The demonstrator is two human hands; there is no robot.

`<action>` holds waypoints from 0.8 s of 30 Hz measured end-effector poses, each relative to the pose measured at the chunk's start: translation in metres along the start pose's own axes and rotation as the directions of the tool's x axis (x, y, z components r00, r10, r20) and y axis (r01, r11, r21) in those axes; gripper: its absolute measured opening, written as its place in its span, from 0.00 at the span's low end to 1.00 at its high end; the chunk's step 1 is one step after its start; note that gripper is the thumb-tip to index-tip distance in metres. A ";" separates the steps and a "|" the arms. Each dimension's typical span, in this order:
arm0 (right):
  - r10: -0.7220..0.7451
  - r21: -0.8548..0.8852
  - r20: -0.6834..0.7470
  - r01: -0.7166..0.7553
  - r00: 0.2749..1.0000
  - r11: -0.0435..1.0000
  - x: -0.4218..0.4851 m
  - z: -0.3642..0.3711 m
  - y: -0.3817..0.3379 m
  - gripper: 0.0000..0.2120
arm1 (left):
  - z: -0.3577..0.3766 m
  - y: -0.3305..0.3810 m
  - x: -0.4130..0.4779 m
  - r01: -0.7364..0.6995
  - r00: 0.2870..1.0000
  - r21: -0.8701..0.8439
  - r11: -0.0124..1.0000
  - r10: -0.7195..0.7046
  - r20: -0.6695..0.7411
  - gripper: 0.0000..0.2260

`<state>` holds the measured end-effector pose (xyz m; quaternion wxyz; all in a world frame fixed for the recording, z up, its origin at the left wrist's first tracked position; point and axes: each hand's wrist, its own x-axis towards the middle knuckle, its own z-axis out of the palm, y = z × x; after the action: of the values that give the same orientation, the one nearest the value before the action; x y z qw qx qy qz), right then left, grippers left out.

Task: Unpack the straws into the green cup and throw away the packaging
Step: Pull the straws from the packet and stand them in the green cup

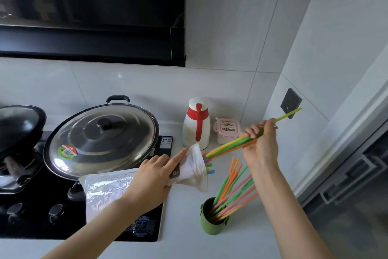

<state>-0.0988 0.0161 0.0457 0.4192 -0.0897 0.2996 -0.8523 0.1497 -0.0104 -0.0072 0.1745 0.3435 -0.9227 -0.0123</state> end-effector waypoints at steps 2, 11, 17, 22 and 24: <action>-0.016 0.002 -0.039 0.016 0.999 1.000 0.006 0.001 -0.013 0.21 | 0.001 0.000 0.000 0.001 1.000 0.013 1.000 -0.001 0.004 0.46; -0.180 -0.050 -0.122 0.175 0.976 0.983 0.020 -0.017 -0.086 0.28 | 0.001 -0.025 -0.010 0.073 0.997 0.080 0.994 -0.076 0.032 0.48; -0.272 -0.253 -0.141 0.231 0.952 0.940 0.014 -0.037 -0.101 0.25 | 0.003 -0.037 -0.019 0.116 0.989 0.140 0.983 -0.127 0.074 0.49; -0.228 -0.486 -0.055 0.174 0.972 0.857 0.003 -0.046 -0.030 0.22 | 0.005 -0.037 -0.021 0.116 0.988 0.145 0.983 -0.129 0.082 0.48; -0.196 -0.557 -0.025 0.149 0.980 0.817 -0.002 -0.052 0.000 0.21 | 0.005 -0.035 -0.021 0.114 0.988 0.142 0.983 -0.127 0.087 0.48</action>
<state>-0.1187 0.0401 0.0043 0.2840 -0.1988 0.5400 -0.7669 0.1850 -0.0247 -0.0236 0.1052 0.4090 -0.9061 0.0238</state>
